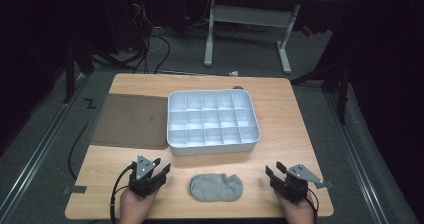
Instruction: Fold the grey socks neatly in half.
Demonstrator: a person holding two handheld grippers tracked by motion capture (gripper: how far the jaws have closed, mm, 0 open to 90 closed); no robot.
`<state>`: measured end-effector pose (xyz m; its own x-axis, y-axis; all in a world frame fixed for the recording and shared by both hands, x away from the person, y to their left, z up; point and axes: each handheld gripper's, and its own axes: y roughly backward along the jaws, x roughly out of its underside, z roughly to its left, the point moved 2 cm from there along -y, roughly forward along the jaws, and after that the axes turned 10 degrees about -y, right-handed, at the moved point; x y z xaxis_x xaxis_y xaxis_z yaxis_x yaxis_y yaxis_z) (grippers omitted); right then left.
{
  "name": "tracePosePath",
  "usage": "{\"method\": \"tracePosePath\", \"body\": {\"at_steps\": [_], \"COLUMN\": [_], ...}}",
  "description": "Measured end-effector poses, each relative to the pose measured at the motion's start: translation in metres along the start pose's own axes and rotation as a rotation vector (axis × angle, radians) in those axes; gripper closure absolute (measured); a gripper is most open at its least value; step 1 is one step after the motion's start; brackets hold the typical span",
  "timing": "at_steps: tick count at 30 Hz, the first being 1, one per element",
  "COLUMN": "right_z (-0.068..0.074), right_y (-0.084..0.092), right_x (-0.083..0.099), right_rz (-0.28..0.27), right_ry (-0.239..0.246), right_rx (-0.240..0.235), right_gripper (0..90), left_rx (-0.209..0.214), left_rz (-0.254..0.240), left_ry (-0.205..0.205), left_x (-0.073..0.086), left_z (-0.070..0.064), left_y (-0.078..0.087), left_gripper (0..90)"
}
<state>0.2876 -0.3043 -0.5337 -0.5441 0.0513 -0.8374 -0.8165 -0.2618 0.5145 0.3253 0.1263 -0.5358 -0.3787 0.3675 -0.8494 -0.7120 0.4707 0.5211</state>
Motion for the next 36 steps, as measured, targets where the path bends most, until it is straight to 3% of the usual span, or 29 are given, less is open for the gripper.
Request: {"method": "tracePosePath", "body": {"at_steps": [10, 27, 36], "right_z": [-0.0006, -0.0004, 0.0058], "right_y": [0.0020, 0.0033, 0.0046], "right_x": [-0.0010, 0.0025, 0.0015], "right_rz": [-0.013, -0.013, -0.018], "right_ry": [-0.004, 0.001, 0.029], "right_rx": [-0.001, 0.002, -0.010], "right_gripper": [50.4, 51.5, 51.0], "left_rx": [0.027, 0.068, 0.077], "left_rz": [0.002, 0.001, -0.005], "left_ry": [0.002, 0.021, 0.021], "left_x": [0.0004, -0.0014, -0.0023], "left_z": [0.0015, -0.0010, -0.0038], "left_y": [-0.0007, -0.0026, -0.0017], "left_gripper": [58.1, 70.7, 71.9]}}
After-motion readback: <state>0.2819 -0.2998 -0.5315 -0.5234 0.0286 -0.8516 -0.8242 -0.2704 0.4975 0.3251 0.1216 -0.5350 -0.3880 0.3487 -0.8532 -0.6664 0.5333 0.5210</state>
